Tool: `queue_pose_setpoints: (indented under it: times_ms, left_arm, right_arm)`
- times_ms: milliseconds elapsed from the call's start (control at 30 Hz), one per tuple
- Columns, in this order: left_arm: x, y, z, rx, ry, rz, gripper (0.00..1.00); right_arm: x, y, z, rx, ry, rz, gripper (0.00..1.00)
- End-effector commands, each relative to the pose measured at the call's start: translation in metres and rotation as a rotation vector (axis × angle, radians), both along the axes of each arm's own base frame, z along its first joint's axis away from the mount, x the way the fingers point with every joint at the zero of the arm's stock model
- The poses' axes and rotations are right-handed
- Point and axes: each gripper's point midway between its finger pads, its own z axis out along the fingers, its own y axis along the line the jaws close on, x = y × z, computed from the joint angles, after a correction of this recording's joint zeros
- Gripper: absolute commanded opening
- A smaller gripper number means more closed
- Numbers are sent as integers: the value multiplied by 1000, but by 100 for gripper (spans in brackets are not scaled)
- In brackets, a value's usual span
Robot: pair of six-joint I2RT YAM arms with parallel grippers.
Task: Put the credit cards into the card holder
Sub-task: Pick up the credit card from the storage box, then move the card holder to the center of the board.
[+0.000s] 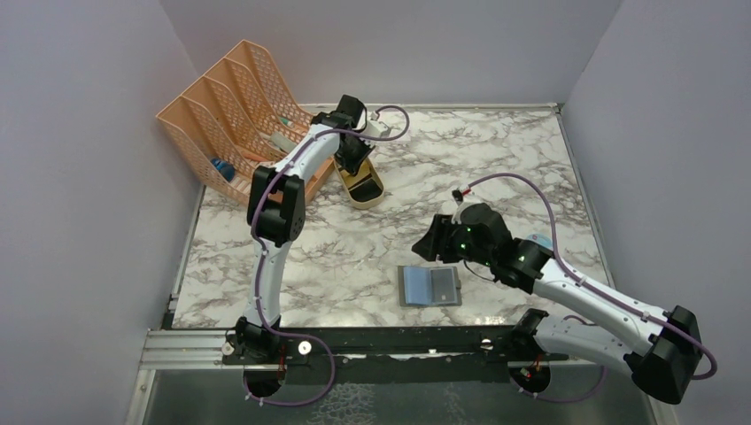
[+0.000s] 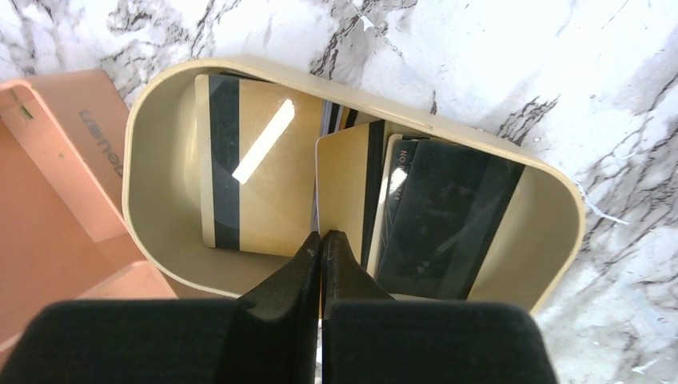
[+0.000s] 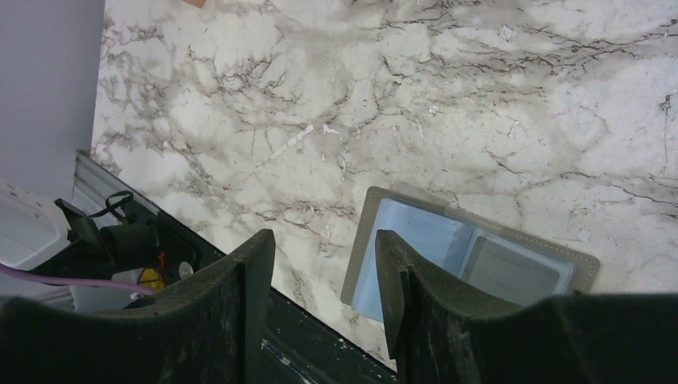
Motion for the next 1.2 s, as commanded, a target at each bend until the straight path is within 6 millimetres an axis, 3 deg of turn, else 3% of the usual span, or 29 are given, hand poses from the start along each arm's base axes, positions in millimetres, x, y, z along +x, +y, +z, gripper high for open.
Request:
queue_pose_setpoints:
  times_ms: [0,167,367,567,833,900,933,1167]
  left_arm:
    - [-16,7,15,6,55,77,0]
    - [-25,7,36,-20,76,158,0]
    - [-40,-12,79,-184,91,232,0]
    - [-51,-12,106,-268,51,338,0]
    - [-98,-41,138,-578,98,335,0]
    - [-112,-48,131,-621,166,312,0]
    - [-121,-48,140,-645,168,297,0]
    - [-166,-58,138,-827,270,304,0]
  right_arm:
    - [1,1,5,15,-32,7,50]
    - [0,0,7,17,-38,7,50]
    - [1,-4,14,20,-51,-11,50]
    - [-5,-14,12,3,-37,-28,50]
    - [-14,-26,8,-4,-18,-54,50]
    - [-15,-31,0,-19,-7,-67,50]
    - [-15,-34,-7,-32,-2,-81,50]
    - [-19,-60,-55,-178,108,-192,46]
